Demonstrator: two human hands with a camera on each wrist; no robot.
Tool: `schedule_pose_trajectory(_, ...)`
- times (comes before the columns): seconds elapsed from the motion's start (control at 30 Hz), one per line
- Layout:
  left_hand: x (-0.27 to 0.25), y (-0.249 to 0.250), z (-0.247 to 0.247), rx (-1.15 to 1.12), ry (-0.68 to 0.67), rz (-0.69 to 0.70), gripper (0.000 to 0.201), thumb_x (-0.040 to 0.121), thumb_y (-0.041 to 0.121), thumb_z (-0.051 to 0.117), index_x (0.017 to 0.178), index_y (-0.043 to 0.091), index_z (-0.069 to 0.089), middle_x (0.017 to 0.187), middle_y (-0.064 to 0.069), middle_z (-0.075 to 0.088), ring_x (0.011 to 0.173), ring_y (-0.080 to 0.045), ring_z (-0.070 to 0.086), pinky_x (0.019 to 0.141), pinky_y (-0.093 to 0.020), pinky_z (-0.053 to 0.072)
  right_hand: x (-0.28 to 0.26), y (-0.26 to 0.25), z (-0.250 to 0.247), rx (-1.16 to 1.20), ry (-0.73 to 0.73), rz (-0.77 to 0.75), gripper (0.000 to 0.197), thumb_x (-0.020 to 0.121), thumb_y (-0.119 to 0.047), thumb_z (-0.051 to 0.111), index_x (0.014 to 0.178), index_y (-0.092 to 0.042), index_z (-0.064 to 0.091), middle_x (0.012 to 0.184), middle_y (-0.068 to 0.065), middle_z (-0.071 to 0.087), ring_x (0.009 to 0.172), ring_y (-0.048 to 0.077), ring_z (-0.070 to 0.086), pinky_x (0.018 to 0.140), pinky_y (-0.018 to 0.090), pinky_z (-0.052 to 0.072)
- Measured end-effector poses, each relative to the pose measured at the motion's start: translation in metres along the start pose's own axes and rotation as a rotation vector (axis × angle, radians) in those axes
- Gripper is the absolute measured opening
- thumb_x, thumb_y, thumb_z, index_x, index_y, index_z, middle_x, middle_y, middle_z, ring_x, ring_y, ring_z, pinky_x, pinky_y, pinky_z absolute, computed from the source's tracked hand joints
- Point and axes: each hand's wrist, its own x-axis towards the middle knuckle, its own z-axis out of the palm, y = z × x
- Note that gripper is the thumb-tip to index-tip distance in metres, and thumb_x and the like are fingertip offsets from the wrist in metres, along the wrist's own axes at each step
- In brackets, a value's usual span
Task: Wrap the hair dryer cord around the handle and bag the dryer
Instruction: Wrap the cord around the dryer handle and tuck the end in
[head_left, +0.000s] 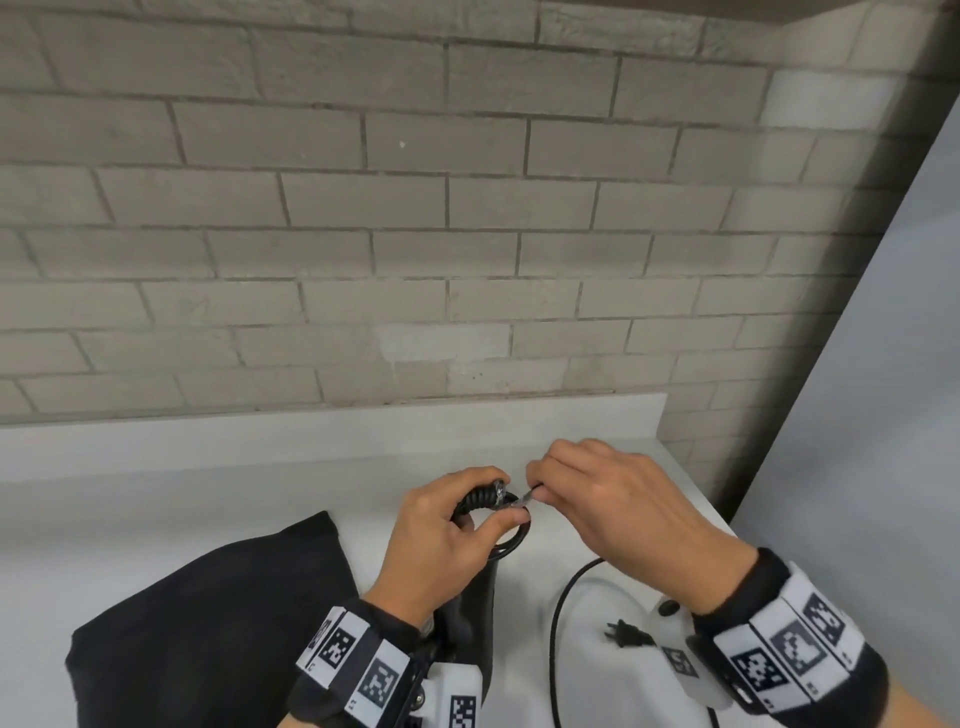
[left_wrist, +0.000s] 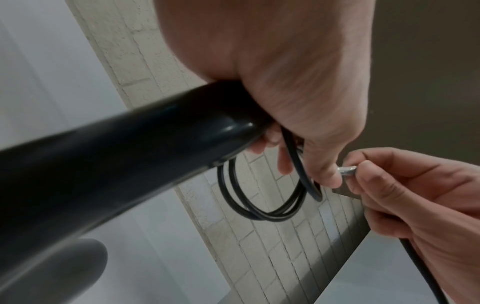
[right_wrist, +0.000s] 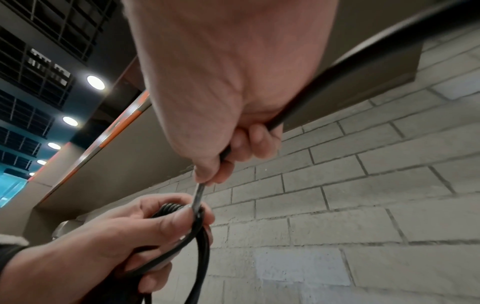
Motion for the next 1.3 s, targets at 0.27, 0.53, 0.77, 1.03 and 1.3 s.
schedule_pose_trajectory(0.27,-0.003,0.001,-0.003,-0.089,-0.044,0.084,0.028,0.078,0.043,0.077,0.092,0.019,0.074,0.075,0.013,0.067,0.051,-0.016,0.051,0.053,-0.019,0.043,0.016,0.009,0.012,0.652,0.052,0.108,0.009,0.095,-0.030,0.059,0.094,-0.024,0.066,0.082,-0.016,0.059,0.074,0.002,0.053,0.067,0.019,0.042)
schedule_pose_trajectory(0.53,-0.003,0.000,-0.012,-0.130,-0.031,0.110,0.032,0.082,0.051,0.072,0.089,0.020,0.072,0.075,0.010,0.068,0.061,-0.009,0.060,0.062,-0.015,0.047,0.013,-0.021,0.063,1.204,0.462,0.491,0.010,0.079,-0.021,0.075,0.089,-0.021,0.078,0.093,-0.001,0.065,0.090,0.016,0.064,0.074,0.028,0.051)
schedule_pose_trajectory(0.77,-0.009,0.001,-0.011,-0.211,0.048,0.102,0.027,0.084,0.051,0.071,0.090,0.024,0.071,0.071,0.003,0.066,0.055,-0.021,0.058,0.052,-0.030,0.049,0.010,-0.052,0.074,1.225,0.470,0.581,0.019,0.094,-0.032,0.058,0.090,-0.029,0.076,0.093,-0.005,0.072,0.091,0.012,0.067,0.078,0.023,0.051)
schedule_pose_trajectory(1.03,-0.020,-0.011,-0.009,-0.300,0.176,-0.008,0.035,0.082,0.057,0.070,0.089,0.023,0.071,0.074,0.001,0.070,0.059,-0.007,0.062,0.058,-0.020,0.050,-0.005,-0.068,0.084,1.274,0.273,0.505,0.031,0.085,-0.037,0.069,0.115,-0.035,0.067,0.103,-0.003,0.067,0.100,0.023,0.065,0.088,0.042,0.055)
schedule_pose_trajectory(1.3,-0.018,-0.006,-0.007,-0.204,0.138,0.000,0.015,0.083,0.041,0.069,0.091,0.029,0.068,0.084,0.008,0.071,0.072,-0.010,0.067,0.065,-0.022,0.054,-0.005,-0.057,0.079,1.047,0.227,0.432,0.008,0.091,-0.032,0.064,0.093,-0.027,0.070,0.081,-0.015,0.066,0.080,0.012,0.063,0.070,0.021,0.050)
